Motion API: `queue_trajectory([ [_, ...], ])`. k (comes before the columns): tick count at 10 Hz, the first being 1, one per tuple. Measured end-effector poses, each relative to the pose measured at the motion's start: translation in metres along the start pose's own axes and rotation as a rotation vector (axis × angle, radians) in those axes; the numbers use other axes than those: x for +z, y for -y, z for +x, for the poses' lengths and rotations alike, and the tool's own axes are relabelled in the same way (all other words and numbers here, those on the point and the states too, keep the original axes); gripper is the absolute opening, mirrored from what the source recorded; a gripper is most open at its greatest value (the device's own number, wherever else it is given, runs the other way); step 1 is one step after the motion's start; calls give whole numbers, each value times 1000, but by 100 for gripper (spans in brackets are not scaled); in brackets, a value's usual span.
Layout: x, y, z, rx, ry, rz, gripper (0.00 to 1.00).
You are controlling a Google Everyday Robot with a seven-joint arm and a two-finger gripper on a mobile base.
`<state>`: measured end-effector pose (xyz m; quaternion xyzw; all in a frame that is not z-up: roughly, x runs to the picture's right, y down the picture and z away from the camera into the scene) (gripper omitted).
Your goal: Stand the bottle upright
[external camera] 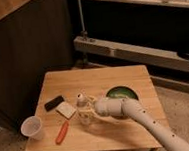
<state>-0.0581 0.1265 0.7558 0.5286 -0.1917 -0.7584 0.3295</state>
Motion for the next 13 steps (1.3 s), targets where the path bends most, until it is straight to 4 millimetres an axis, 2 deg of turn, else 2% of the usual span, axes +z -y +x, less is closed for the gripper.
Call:
queue_trajectory([
  [4,-4,1,-4,-24,-28,76,73],
  [5,-4,3,-5,-32,-34,113,79],
  [10,-5,2,-2,-29,-30,90,79],
  [13,-4,4,-1,-36,-27,105,59],
])
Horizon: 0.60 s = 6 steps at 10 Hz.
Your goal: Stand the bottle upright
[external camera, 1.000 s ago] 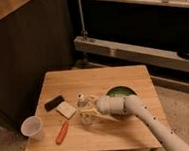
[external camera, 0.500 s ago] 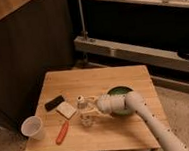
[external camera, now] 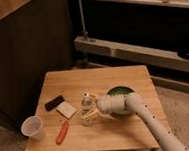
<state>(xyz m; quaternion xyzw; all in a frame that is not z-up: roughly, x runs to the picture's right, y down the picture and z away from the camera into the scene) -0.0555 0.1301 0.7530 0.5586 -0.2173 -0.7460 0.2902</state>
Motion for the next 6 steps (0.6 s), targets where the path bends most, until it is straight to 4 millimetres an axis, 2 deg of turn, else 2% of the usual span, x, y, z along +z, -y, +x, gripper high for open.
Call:
queue_trajectory([
  [1,-2,-1,2,-3,2,-18,60],
  [3,-4,-2,4,-5,4,-20,76],
  [4,-3,-1,4,-6,6,-15,80],
  [6,-3,-1,5,-6,8,-21,80],
])
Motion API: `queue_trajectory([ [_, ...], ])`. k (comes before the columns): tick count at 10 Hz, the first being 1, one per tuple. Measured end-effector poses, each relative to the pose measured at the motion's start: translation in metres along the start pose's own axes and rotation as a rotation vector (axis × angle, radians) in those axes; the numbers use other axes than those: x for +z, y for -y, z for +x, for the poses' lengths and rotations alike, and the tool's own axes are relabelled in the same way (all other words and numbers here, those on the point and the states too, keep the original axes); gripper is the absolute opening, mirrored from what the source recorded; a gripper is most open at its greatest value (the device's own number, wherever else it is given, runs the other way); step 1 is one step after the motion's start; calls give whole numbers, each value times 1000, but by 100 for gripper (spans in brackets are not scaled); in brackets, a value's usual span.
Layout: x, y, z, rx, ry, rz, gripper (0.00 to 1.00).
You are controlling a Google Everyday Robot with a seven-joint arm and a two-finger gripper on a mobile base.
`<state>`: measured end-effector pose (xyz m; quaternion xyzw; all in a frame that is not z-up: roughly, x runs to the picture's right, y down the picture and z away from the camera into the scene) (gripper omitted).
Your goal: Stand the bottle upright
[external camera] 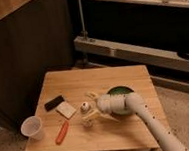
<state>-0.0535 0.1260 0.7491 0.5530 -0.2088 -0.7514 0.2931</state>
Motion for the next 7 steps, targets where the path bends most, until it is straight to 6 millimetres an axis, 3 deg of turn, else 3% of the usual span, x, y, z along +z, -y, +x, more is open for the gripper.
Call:
queue_trajectory([
  [7,-5,-3,6,-30,5,-27,80],
])
